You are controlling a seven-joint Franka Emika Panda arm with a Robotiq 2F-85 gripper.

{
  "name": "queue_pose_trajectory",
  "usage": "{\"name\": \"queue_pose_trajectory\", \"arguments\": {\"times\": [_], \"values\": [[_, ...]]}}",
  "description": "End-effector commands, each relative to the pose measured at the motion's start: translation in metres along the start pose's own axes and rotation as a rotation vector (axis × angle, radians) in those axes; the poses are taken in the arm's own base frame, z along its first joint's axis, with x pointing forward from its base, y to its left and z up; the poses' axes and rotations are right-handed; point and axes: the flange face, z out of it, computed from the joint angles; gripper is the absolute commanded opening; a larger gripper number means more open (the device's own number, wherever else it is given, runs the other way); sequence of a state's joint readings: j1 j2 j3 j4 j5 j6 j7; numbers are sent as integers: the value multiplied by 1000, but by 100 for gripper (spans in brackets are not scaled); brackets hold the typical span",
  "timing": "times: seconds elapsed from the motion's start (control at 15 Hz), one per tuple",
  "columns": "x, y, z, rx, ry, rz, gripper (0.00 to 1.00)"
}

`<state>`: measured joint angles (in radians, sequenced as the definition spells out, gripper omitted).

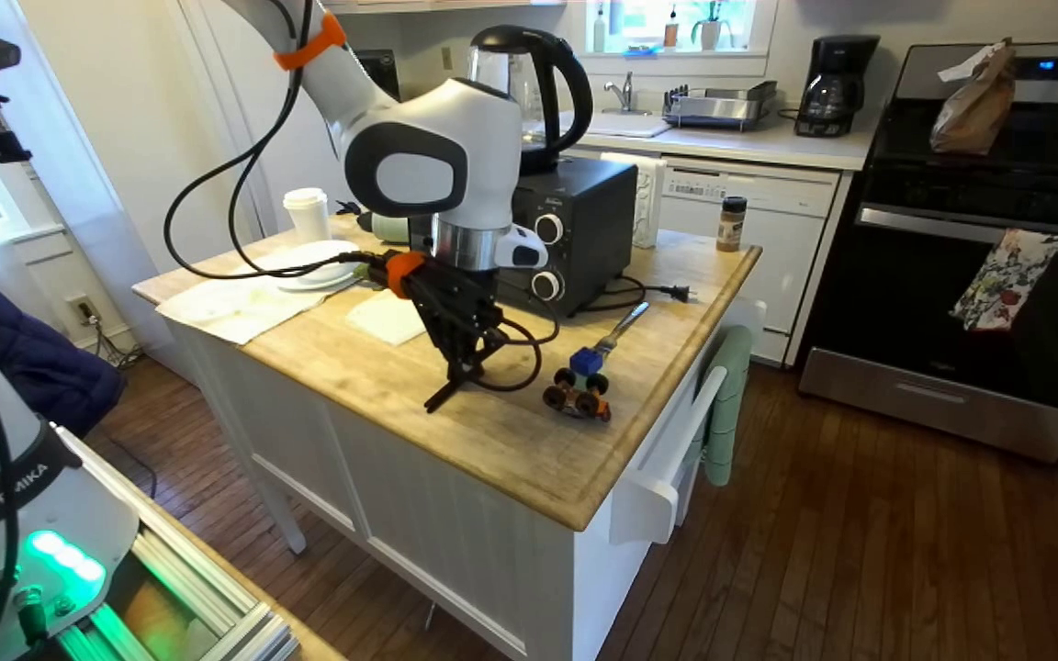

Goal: Stack the two black ladles together.

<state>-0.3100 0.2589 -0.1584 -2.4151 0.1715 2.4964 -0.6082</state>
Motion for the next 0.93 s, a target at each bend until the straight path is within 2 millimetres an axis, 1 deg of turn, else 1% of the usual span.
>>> {"name": "queue_pose_trajectory", "arguments": {"times": [0.0, 0.73, 0.8, 0.87], "values": [[0, 5, 2, -4, -11, -26, 2], [-3, 4, 8, 0, -23, -43, 2], [-3, 4, 7, -1, -20, -35, 34], [-2, 4, 5, 1, -17, -36, 35]]}}
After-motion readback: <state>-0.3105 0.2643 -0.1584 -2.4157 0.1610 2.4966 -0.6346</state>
